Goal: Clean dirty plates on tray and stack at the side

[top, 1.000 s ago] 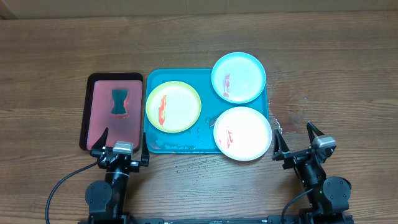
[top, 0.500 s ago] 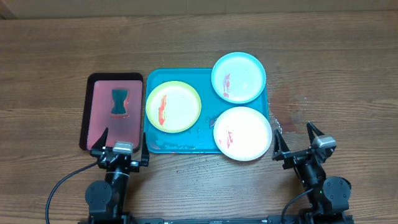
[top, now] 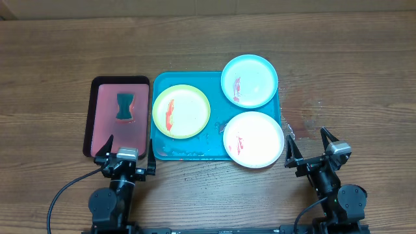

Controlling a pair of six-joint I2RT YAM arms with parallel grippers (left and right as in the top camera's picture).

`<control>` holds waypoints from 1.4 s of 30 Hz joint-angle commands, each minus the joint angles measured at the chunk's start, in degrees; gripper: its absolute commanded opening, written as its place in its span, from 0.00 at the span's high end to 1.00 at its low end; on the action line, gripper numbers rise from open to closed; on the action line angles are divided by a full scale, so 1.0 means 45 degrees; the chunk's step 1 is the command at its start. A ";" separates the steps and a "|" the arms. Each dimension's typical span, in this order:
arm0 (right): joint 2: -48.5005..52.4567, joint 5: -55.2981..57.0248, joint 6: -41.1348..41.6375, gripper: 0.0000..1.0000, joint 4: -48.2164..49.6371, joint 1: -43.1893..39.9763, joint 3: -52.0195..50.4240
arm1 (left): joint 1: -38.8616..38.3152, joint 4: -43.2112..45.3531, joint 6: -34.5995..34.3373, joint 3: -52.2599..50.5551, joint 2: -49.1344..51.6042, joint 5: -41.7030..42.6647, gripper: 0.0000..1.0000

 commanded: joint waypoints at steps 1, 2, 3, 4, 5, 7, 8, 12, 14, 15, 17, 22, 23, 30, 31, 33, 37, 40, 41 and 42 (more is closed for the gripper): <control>-0.0146 -0.0034 -0.0136 0.00 -0.0257 -0.0019 0.0423 | 0.0068 -0.1039 -0.0413 0.1171 -0.0126 0.0102 0.00; -0.0146 -0.0034 -0.0136 0.00 -0.0408 -0.0019 0.0597 | 0.0068 -0.1341 -0.0408 0.1457 -0.0117 0.0092 0.00; -0.0141 -0.0034 -0.0141 0.00 -0.0563 -0.0019 0.0782 | 0.0068 -0.1564 -0.0408 0.1739 -0.0063 0.0092 0.00; -0.0117 -0.0029 -0.0141 0.00 -0.0719 -0.0019 0.0971 | 0.0068 -0.1744 -0.0408 0.2025 0.0039 0.0092 0.00; -0.0049 -0.0024 -0.0141 0.00 -0.0865 -0.0019 0.1175 | 0.0068 -0.1875 -0.0413 0.2361 0.0228 0.0092 0.00; 0.0204 -0.0024 -0.0146 0.00 -0.1107 -0.0019 0.1617 | 0.0068 -0.2093 -0.0413 0.3036 0.0782 0.0087 0.00; 0.0389 -0.0029 -0.0146 0.00 -0.1229 -0.0019 0.1870 | 0.0068 -0.2205 -0.0413 0.3390 0.1127 0.0087 0.00; 0.1637 -0.0029 -0.0151 0.00 -0.1734 -0.0019 0.3201 | 0.0068 -0.2924 -0.0525 0.5110 0.3162 0.0117 0.00; 0.2492 -0.0029 -0.0151 0.00 -0.2079 -0.0019 0.4070 | 0.0068 -0.3361 -0.0729 0.6212 0.4527 0.0165 0.00; 0.2992 -0.0034 -0.0151 0.00 -0.2297 -0.0019 0.4575 | 0.0068 -0.3570 -0.0748 0.6761 0.5192 0.0253 0.00; 0.4104 -0.0034 -0.0151 0.00 -0.2822 -0.0019 0.5673 | 0.0068 -0.4158 -0.0743 0.8116 0.6708 0.0602 0.00; 0.7422 -0.0029 -0.0155 0.00 -0.4979 -0.0019 0.9010 | 0.0068 -0.6883 -0.0724 1.2055 1.0418 0.0806 0.00; 0.8170 -0.0029 -0.0151 0.00 -0.5571 -0.0019 0.9782 | 0.0068 -0.7713 -0.0675 1.3017 1.1259 0.0806 0.00; 1.3391 -0.0559 -0.0146 0.00 -1.0584 -0.0019 1.5601 | 0.0068 -1.2609 -0.1054 1.8399 1.6004 0.0918 0.00; 1.4022 -0.0758 -0.0146 0.00 -1.1176 -0.0019 1.6325 | 0.0068 -1.3143 -0.1273 1.9011 1.6514 0.1185 0.00; 1.5193 -0.1141 -0.0136 0.00 -1.1900 -0.0019 1.7520 | 0.0068 -1.3697 -0.1316 1.9754 1.7233 0.1540 0.00; 1.6504 -0.3619 -0.0146 0.00 -1.1171 -0.0019 1.8020 | 0.0068 -1.3454 -0.1588 1.9958 1.8127 0.1613 0.00; 1.7282 -0.5406 -0.0141 0.00 -1.0268 -0.0005 1.8020 | 0.0068 -1.3270 -0.2249 1.9958 1.8661 0.2127 0.00; 1.7583 -0.5649 -0.0044 0.00 -0.9991 0.0053 1.8020 | 0.0068 -1.3260 -0.2293 1.9958 1.8831 0.2157 0.00; 1.7855 -0.5498 0.0364 0.00 -0.9792 0.0126 1.8020 | 0.0068 -1.3260 -0.2259 1.9958 1.9025 0.2123 0.00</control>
